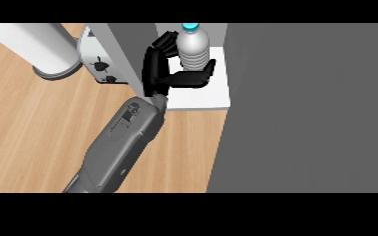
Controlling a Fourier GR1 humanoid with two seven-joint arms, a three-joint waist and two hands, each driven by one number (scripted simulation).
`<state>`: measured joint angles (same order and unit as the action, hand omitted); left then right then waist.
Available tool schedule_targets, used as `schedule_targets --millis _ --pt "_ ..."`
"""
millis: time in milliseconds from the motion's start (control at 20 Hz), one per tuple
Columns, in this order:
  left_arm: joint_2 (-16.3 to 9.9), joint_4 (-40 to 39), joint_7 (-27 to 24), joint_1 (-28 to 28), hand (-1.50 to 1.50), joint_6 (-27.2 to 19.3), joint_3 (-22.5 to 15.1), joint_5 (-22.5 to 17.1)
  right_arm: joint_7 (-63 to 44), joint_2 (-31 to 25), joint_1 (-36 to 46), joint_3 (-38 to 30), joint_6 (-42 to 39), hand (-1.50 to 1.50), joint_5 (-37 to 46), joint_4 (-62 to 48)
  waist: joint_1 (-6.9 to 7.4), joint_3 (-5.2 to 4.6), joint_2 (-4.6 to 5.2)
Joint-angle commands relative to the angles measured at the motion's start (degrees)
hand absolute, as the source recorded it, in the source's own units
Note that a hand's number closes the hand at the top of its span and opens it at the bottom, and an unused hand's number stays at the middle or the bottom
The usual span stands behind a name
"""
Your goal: Pick up the bottled water, place it into the cabinet and close the cabinet
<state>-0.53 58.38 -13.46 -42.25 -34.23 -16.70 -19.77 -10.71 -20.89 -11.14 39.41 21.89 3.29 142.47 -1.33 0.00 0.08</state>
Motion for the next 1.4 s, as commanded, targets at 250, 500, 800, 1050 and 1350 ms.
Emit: schedule_targets --millis 250,500,800,1050,1350 --pt "0.5 -16.0 -2.9 -8.9 1.50 -2.3 3.0 0.8 -5.1 -0.3 0.3 1.3 0.1 -1.50 2.7 6.5 -0.08 -0.04 0.07" --pt "0.5 -26.8 -7.7 -13.4 1.50 -4.3 3.6 -0.2 -0.4 -2.6 -2.5 0.4 -1.3 -1.50 -0.7 6.7 -1.67 -0.01 0.46" --pt "0.5 -34.4 -6.2 -17.6 1.50 -7.6 4.4 4.0 0.1 -2.7 -3.2 0.6 -0.7 -1.50 0.4 6.1 -0.97 -0.01 0.23" --pt "0.5 -40.4 -10.3 -18.2 1.50 -6.2 7.3 2.7 -0.3 -4.2 -4.8 1.9 -0.7 -1.50 1.0 8.5 -1.84 -0.05 0.49" --pt "0.5 -44.6 -13.4 -18.5 1.50 -6.5 8.9 1.1 1.0 -3.4 -3.3 2.1 -0.8 -1.50 -0.1 7.1 -2.71 -0.07 0.81"
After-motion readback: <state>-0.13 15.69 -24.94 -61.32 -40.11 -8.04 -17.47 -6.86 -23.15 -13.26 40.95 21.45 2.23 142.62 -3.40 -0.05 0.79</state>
